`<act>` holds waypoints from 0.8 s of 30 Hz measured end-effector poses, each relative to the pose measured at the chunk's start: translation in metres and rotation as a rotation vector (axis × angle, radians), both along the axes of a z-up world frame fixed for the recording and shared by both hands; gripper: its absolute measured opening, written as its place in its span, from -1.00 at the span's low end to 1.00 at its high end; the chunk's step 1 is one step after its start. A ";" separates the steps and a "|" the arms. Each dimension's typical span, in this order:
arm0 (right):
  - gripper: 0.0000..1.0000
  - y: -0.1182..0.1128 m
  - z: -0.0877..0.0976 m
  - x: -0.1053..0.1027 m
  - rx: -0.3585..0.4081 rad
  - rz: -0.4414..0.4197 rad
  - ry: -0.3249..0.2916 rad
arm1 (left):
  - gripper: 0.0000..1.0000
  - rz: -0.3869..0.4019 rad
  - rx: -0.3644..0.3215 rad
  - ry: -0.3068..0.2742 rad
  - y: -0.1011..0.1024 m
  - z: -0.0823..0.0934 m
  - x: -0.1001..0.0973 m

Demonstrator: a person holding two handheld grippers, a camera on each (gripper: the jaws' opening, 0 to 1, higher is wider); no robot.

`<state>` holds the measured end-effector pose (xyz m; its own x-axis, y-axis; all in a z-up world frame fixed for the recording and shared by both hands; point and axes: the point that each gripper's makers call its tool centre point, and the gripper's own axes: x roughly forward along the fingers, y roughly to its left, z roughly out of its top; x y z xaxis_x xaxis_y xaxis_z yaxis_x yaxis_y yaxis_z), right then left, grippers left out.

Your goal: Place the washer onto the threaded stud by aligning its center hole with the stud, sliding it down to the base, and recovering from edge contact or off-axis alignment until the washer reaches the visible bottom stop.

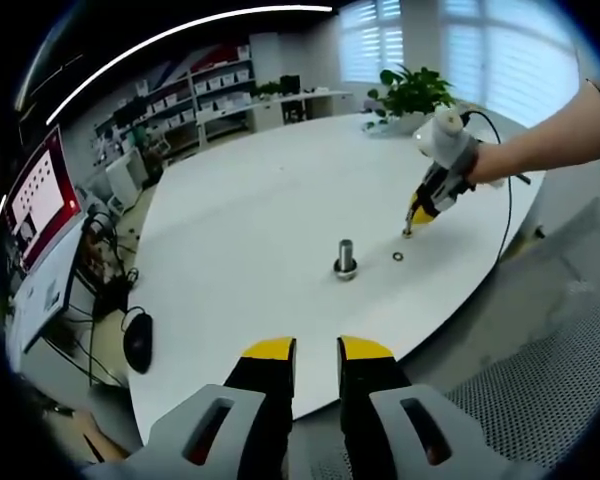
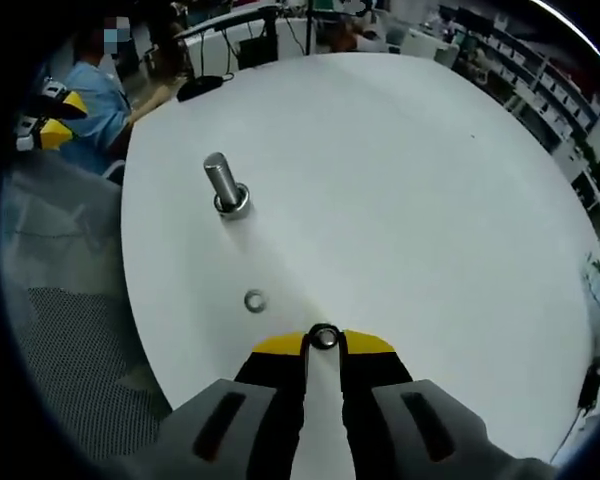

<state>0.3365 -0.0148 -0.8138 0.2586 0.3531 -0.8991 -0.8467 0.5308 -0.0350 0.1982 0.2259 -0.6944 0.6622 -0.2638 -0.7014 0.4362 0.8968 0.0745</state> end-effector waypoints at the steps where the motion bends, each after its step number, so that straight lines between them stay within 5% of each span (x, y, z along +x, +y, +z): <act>1: -0.72 0.000 -0.003 -0.002 -0.004 -0.010 0.014 | -0.72 0.000 0.001 0.002 0.000 0.000 0.000; 12: -0.72 -0.005 -0.025 -0.013 -0.055 0.021 0.029 | -0.72 0.003 0.004 0.005 0.001 -0.001 0.000; 24: -0.66 -0.010 -0.024 -0.012 -0.043 -0.006 0.025 | -0.72 0.004 0.006 0.004 0.001 -0.001 0.000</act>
